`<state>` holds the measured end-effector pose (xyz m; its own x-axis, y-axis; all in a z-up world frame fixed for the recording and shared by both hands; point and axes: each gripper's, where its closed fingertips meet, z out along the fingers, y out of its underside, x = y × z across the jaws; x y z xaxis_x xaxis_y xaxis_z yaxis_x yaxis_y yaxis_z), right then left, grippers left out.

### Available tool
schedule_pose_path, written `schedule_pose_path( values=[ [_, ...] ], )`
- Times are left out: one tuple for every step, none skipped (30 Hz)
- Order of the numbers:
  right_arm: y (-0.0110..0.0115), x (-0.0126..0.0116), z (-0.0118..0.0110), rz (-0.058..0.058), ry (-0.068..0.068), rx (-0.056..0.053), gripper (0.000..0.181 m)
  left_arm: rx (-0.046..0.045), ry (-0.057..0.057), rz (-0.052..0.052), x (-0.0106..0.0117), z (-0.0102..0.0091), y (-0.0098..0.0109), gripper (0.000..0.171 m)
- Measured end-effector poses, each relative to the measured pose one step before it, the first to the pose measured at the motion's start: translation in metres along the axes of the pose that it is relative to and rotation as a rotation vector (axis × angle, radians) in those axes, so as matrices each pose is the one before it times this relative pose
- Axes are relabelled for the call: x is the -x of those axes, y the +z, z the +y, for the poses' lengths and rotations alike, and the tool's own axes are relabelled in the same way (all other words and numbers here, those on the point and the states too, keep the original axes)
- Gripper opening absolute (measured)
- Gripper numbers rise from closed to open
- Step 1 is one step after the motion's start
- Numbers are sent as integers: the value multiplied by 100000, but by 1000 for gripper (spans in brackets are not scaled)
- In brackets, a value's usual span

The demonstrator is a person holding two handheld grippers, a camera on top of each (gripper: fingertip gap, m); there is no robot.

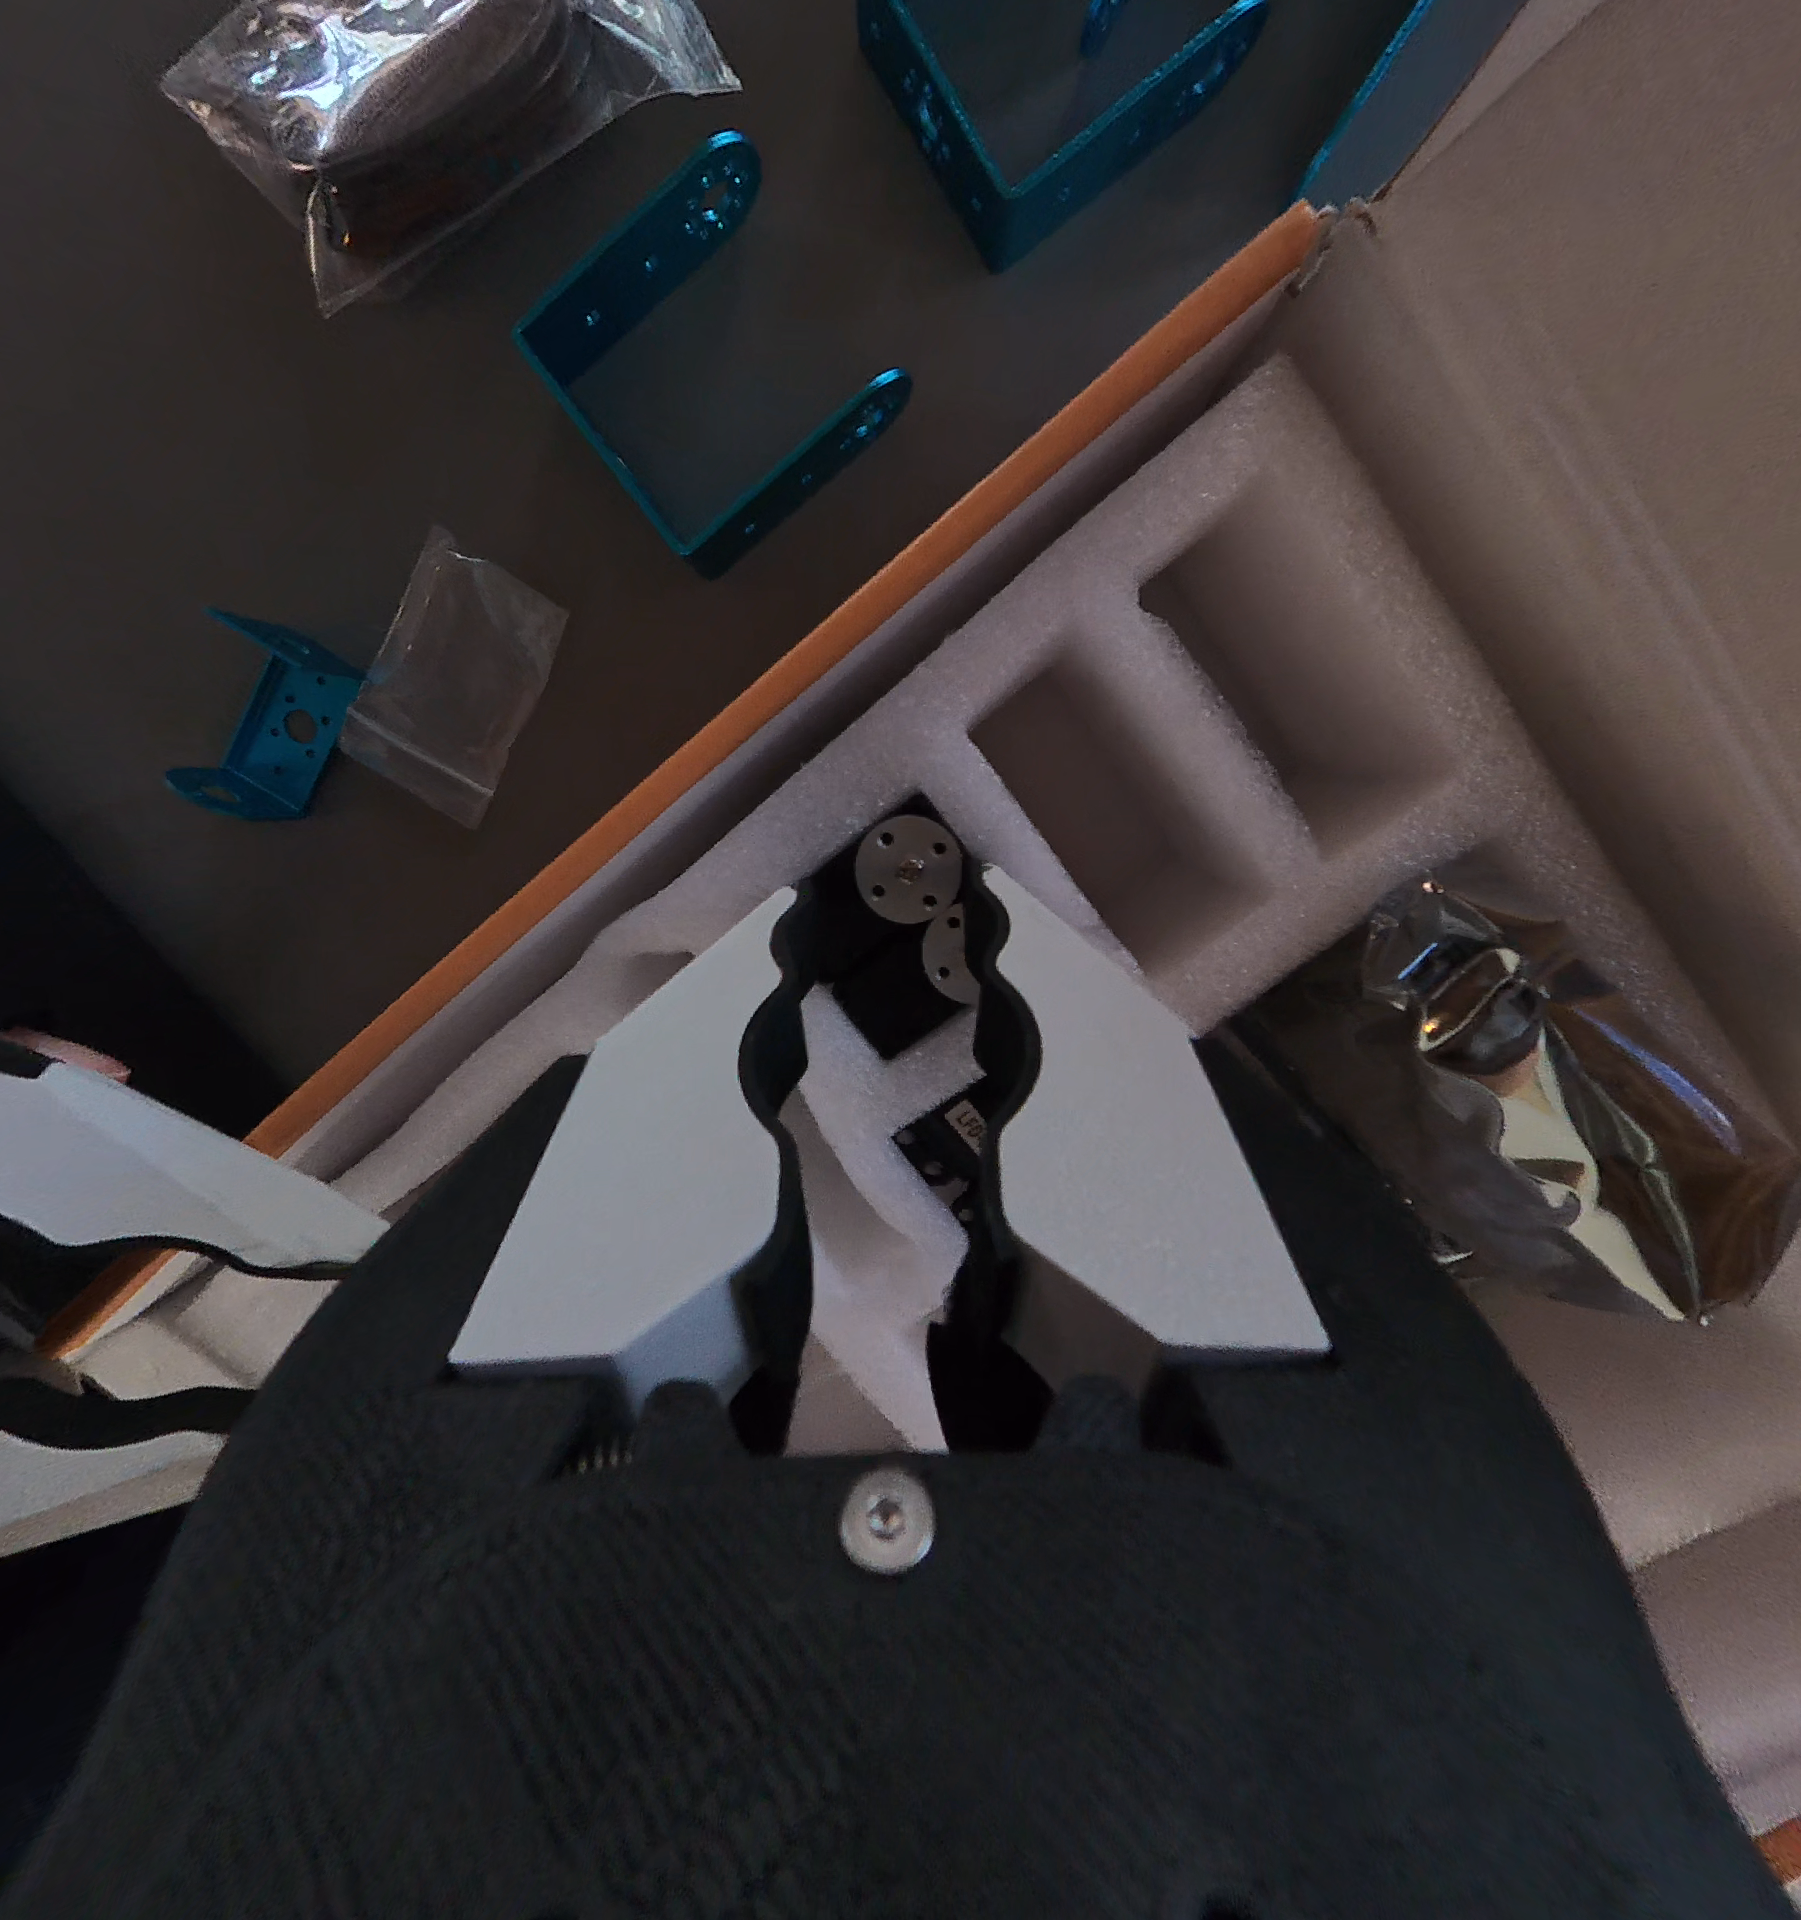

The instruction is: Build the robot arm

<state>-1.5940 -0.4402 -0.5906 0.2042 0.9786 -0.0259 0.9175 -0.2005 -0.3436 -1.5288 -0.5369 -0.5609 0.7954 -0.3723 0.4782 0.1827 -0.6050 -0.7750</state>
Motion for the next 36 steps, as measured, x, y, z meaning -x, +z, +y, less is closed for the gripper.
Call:
schedule_pose_path(
  values=[
    [6,10,-33,237,830,268,28,368,183,118,-2,11,24,21],
    [130,-20,-45,487,196,245,27,417,134,-113,7,27,25,21],
    [214,-27,-18,615,-415,348,27,282,276,-65,2,7,23,21],
    [85,-14,-72,236,-460,-299,26,469,515,-97,-8,50,13,21],
    [13,-22,-13,-320,446,29,26,422,561,-83,-17,13,10,21],
    [16,-73,-14,-258,1106,-179,25,502,580,-118,-18,26,10,21],
    [-28,-234,-49,923,1484,-655,19,489,383,-135,-29,26,28,21],
    [-1,-20,12,-614,-127,-302,19,295,177,-2,-29,7,16,21],
    [-8,-26,-27,-753,-162,-354,19,375,35,90,-3,18,26,21],
    [17,-13,-29,-467,1547,-781,19,323,33,215,-8,14,11,21],
    [-24,13,-19,74,1088,-895,19,476,98,54,11,37,6,21],
    [-26,7,-12,565,-79,-1359,19,542,226,0,7,44,26,21],
    [-41,13,-8,527,40,-1481,19,639,425,-42,-3,33,0,22],
    [-52,29,5,243,384,-1486,19,763,512,-155,-5,40,10,22],
    [-62,52,-11,-153,443,-1422,19,787,633,2,-22,49,1,22],
    [-52,87,2,-462,684,-1190,18,862,734,119,-10,66,5,22],
    [-76,69,-2,-340,723,-1004,18,759,398,32,28,50,12,23],
    [-113,13,-19,-85,290,-809,18,522,174,174,-20,22,10,23],
    [-134,-6,-30,-216,215,-614,18,671,294,-292,13,46,29,23],
    [-112,-22,-35,-315,414,-490,18,924,554,-692,38,67,12,23],
    [-99,-18,-37,-280,164,-183,18,1064,625,-602,19,82,36,23],
    [-96,-8,-34,-86,-197,44,18,1118,649,-412,10,72,21,23],
    [-137,0,-50,186,-939,101,18,1260,697,-401,41,70,17,23],
    [-180,-11,-78,329,-814,-197,18,1274,611,-542,67,77,14,24],
    [-192,13,-103,164,-577,-671,18,1086,608,-345,63,63,8,24],
    [-176,7,-74,142,-733,-944,18,719,359,-192,62,18,-1,24],
    [-164,-18,-19,271,-177,-979,18,484,17,-122,48,6,9,24],
    [-178,-2,0,178,-13,-1005,18,692,143,-66,-4,13,22,23],
    [-182,3,0,118,20,-1108,18,1066,487,-381,-1,63,23,23],
    [-197,8,-19,150,-265,-1204,18,971,410,-622,18,48,34,23],
    [-195,29,-27,88,-438,-1150,18,790,232,-532,13,44,23,23],
    [-152,31,-2,-122,-654,-925,18,621,159,-359,8,35,17,23],
    [-110,15,2,-200,-700,-863,18,523,-79,-353,27,29,8,22],
    [-75,3,3,-356,-35,-649,18,361,-128,-288,2,28,2,21],
    [-68,3,2,-360,29,-268,18,205,-253,-228,14,14,3,20],
    [-57,-14,-8,-252,-175,-52,18,122,-386,-222,28,3,10,19]
  ],
)
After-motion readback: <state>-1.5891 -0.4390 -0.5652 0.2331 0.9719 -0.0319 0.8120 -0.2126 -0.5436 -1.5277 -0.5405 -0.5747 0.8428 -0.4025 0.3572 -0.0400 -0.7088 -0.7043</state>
